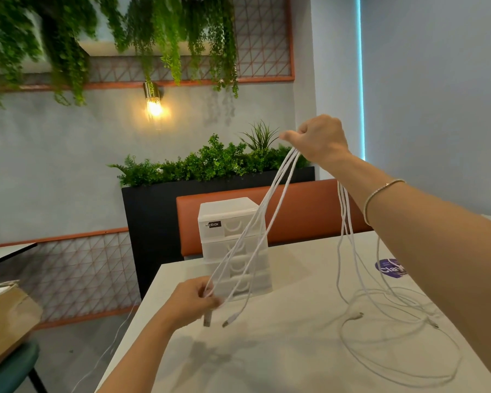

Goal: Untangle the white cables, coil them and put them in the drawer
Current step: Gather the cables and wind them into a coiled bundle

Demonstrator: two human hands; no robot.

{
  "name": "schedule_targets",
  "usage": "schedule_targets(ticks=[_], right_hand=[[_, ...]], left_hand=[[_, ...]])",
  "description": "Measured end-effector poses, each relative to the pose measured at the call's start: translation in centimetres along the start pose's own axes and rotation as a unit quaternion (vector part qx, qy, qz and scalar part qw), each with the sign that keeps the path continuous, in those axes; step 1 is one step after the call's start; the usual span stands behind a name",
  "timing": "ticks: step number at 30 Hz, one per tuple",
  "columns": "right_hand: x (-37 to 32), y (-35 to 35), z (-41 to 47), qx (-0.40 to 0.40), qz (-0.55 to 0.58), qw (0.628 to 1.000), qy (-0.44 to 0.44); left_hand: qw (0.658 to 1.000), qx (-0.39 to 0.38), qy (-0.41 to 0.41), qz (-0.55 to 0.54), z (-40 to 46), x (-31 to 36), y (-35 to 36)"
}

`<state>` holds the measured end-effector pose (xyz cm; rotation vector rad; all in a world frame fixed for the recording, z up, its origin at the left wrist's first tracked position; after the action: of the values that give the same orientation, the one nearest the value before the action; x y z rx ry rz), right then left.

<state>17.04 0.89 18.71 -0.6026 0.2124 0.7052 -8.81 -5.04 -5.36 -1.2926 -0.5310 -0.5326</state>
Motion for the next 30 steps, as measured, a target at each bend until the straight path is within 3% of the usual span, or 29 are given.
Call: schedule_targets(ticks=[4, 7, 9, 12, 14, 20, 26, 30], right_hand=[[-0.2, -0.1, 0.1, -0.008, 0.007, 1.0, 0.004], [-0.8, -0.2, 0.1, -0.032, -0.005, 0.999, -0.003], [-1.5, -0.1, -0.3, -0.054, 0.002, 0.998, -0.015], [-2.9, 0.7, -1.3, -0.106, 0.03, 0.994, -0.023], [-3.8, 1.5, -1.9, -0.135, 0.059, 0.989, -0.008], [-5.5, 2.3, -2.3, -0.182, 0.19, 0.965, 0.012], [-3.2, 0.9, -2.9, -0.203, 0.033, 0.978, -0.036], [-0.5, 1.0, -3.4, -0.253, 0.033, 0.965, 0.067]], left_hand=[[0.997, -0.022, 0.0, 0.072, 0.3, 0.0, -0.3], [0.983, -0.102, -0.014, 0.15, 0.5, 0.9, -1.5], [0.986, -0.149, -0.003, 0.073, 0.5, 3.6, -3.3], [0.97, -0.084, 0.111, -0.201, 0.4, 11.1, -6.9], [0.943, -0.014, 0.162, -0.29, 1.3, 15.8, -8.9], [0.957, 0.033, 0.125, -0.26, 3.6, 23.3, -7.9], [0.946, 0.025, 0.103, -0.305, 4.6, 21.5, -7.3], [0.945, 0.075, 0.103, -0.302, 4.7, 20.2, -8.2]])
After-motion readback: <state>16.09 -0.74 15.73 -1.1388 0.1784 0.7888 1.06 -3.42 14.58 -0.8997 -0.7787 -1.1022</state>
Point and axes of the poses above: each hand's wrist, its own z-axis towards the middle knuckle, its own y-axis out of the palm, x = y × z, the point moved 3 cm from there along z, towards the middle knuckle, and after that the axes turned 1 degree about -x, right-handed, at the moved point
